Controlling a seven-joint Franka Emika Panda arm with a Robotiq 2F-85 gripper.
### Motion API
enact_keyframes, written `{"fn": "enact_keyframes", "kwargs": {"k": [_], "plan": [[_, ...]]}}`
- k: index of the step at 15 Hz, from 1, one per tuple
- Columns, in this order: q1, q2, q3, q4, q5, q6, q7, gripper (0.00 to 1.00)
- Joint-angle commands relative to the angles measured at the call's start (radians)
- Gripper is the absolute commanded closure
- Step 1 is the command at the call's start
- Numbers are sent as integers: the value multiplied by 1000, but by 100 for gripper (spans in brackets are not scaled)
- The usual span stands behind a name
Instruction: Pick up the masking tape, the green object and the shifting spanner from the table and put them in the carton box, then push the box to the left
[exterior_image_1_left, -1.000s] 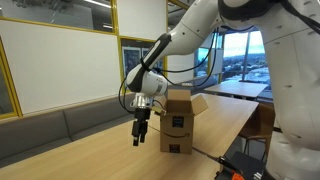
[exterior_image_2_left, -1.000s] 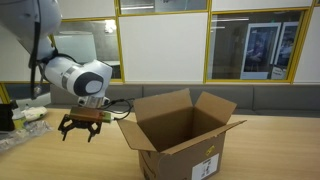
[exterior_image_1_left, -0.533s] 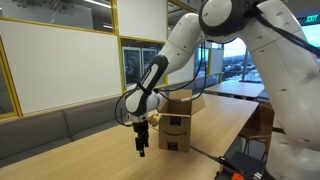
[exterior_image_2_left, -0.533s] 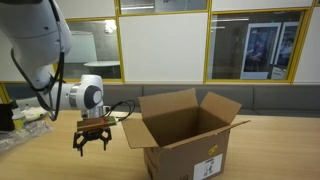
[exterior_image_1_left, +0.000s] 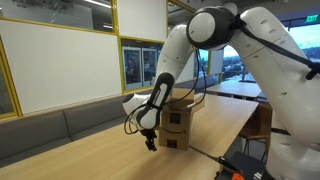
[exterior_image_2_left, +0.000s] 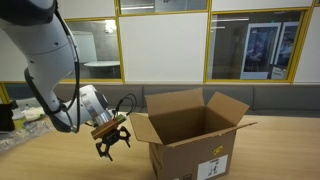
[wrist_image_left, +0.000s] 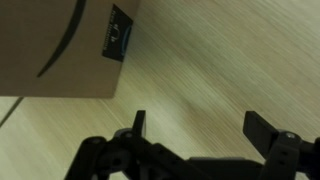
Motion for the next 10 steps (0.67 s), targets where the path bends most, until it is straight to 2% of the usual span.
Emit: {"fn": "enact_keyframes", "kwargs": {"k": [1,6,10], "plan": [[54,42,-73,43,-226,-26,167,0],[39,92,-105,77,-567,-79,442,0],[0,128,-93,100,-797,-189,666,0]]}}
